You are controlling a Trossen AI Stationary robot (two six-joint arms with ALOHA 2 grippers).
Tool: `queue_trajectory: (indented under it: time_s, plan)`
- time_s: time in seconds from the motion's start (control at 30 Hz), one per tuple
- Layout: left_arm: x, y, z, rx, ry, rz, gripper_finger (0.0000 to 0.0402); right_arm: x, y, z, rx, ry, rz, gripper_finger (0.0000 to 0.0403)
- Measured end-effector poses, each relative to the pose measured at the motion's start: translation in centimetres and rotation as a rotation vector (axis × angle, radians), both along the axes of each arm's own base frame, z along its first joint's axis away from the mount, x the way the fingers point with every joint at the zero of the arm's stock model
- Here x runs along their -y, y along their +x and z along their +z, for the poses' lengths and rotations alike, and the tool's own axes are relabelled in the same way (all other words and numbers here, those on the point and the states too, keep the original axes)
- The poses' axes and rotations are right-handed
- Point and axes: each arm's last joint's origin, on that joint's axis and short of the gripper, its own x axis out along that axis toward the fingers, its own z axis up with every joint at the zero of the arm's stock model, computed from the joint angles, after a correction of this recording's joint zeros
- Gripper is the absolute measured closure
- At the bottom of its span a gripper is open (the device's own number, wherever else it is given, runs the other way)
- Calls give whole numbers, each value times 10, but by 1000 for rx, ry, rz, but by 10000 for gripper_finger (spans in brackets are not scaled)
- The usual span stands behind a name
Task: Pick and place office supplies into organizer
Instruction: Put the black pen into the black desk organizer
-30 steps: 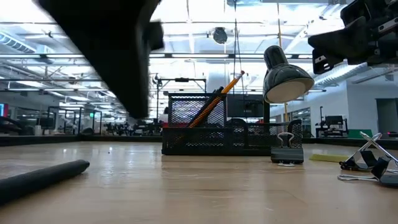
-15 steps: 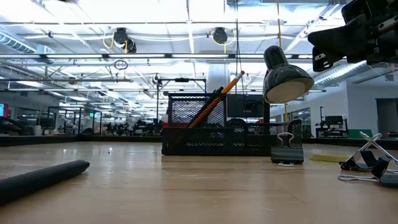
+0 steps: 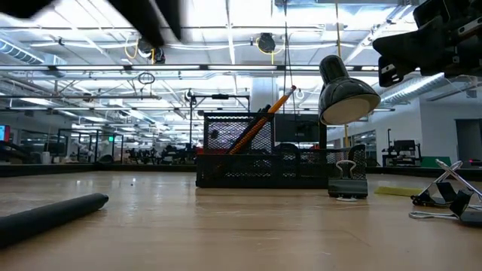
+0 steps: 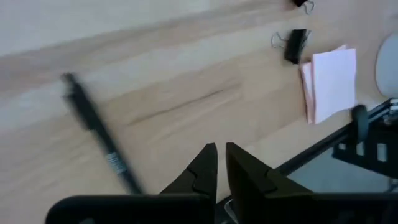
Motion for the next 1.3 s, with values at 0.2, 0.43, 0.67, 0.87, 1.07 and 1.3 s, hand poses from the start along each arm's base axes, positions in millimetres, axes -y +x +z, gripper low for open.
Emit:
queue_trajectory:
  time_s: [0.2,0.43,0.67,0.87,1.07,1.3]
  plan:
    - [1,5,-21,-127,-85,-37,297,0,1,-3,-28,2,0,398]
    - [-8,-4,-25,-278,-64,-17,196,1,1,-2,-21,-2,-26,398]
    - [-19,-4,-41,-391,-14,25,133,1,1,-2,-21,4,-27,399]
    - [-28,10,-66,-462,-54,-16,128,1,1,-3,-28,3,-23,399]
    - [-38,23,-88,-523,-118,-139,169,1,1,-5,-45,-4,-22,399]
    - [-41,27,-94,-530,-129,-253,258,1,1,-5,-46,-6,-22,399]
